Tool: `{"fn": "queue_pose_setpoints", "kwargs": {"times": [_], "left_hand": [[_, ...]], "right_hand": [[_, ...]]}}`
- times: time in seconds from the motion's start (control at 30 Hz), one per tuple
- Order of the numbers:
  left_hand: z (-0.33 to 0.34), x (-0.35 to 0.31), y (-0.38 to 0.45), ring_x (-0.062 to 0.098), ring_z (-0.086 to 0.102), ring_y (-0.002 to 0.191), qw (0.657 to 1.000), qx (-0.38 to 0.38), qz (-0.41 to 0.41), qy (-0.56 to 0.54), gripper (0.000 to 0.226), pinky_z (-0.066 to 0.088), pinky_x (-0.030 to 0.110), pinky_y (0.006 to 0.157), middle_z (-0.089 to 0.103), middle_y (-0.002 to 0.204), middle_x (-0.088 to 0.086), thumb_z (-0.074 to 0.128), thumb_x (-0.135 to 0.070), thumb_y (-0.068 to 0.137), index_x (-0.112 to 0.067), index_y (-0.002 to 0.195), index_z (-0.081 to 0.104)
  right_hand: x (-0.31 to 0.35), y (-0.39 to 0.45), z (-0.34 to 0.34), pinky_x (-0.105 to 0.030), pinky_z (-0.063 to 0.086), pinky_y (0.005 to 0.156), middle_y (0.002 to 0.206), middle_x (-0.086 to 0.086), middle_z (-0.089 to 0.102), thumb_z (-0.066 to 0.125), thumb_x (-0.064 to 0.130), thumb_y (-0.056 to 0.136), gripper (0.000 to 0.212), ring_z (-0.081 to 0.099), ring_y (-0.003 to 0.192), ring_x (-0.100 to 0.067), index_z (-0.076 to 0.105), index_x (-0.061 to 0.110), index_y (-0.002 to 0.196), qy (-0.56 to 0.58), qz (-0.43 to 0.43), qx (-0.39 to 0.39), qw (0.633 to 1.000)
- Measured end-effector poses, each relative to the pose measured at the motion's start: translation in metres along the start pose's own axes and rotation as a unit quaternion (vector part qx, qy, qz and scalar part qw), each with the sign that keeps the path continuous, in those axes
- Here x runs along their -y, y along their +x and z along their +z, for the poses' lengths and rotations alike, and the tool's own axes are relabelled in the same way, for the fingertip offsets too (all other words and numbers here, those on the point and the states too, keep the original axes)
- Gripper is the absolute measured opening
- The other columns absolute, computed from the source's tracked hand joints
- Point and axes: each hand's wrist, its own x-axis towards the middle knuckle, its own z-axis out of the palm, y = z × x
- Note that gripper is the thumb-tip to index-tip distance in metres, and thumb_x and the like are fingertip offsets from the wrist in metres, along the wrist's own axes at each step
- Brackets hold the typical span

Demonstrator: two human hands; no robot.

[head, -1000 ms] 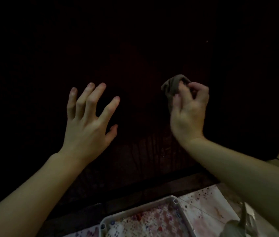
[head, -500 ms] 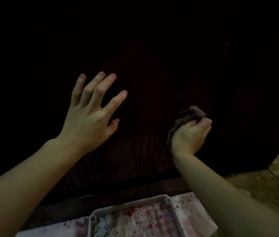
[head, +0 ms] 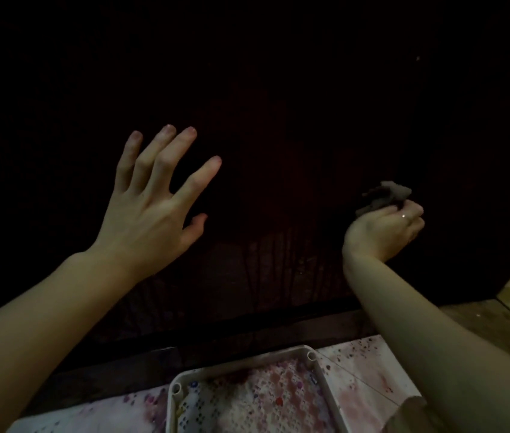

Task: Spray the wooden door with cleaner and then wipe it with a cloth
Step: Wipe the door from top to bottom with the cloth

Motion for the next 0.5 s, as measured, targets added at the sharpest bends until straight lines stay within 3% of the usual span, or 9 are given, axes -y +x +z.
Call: {"fn": "queue_pose_setpoints", "kwargs": {"times": [0.1,0.2,0.27,0.33,0.5], "left_hand": [[-0.001,0.007,-0.009,0.038,0.018,0.142,1.0,0.005,0.005,0.008,0.076,0.006,0.055,0.119,0.021,0.149,0.019,0.072,-0.031,0.075,-0.015,0.143,0.043],[-0.001,0.012,-0.017,0.038,0.019,0.142,1.0,0.01,0.013,0.014,0.076,0.005,0.054,0.119,0.022,0.148,0.019,0.072,-0.031,0.075,-0.015,0.143,0.043],[-0.003,0.015,-0.021,0.038,0.02,0.141,1.0,0.01,0.019,0.014,0.076,0.004,0.054,0.119,0.022,0.148,0.019,0.073,-0.031,0.074,-0.014,0.142,0.043],[-0.005,0.02,-0.024,0.038,0.021,0.141,1.0,0.01,0.019,0.017,0.078,0.005,0.053,0.119,0.023,0.148,0.019,0.075,-0.032,0.073,-0.014,0.142,0.043],[-0.011,0.037,-0.038,0.038,0.02,0.141,0.999,0.016,0.014,0.034,0.079,0.006,0.054,0.119,0.022,0.147,0.02,0.075,-0.036,0.073,-0.013,0.143,0.043]], "right_hand": [[0.033,-0.027,0.009,-0.033,0.03,0.093,0.126,-0.022,0.048,0.04,0.017,0.097,0.03,0.045,0.118,-0.036,0.052,-0.001,0.119,0.024,-0.065,0.003,0.998],[0.025,-0.067,0.017,-0.045,0.043,0.09,0.109,-0.024,0.054,0.038,0.022,0.091,0.035,0.053,0.102,-0.039,0.055,-0.003,0.109,-0.001,-0.204,0.049,0.978],[0.01,-0.074,0.015,-0.047,0.047,0.087,0.107,-0.023,0.053,0.037,0.023,0.09,0.037,0.053,0.099,-0.038,0.055,-0.003,0.109,-0.029,-0.235,0.068,0.969],[-0.002,-0.063,0.011,-0.041,0.042,0.089,0.11,-0.025,0.052,0.036,0.022,0.09,0.038,0.053,0.101,-0.04,0.054,-0.005,0.11,-0.045,-0.227,0.066,0.971],[0.004,-0.031,0.005,-0.032,0.03,0.089,0.123,-0.027,0.048,0.039,0.009,0.095,0.029,0.047,0.115,-0.042,0.05,-0.007,0.116,-0.006,-0.102,0.01,0.995]]}}
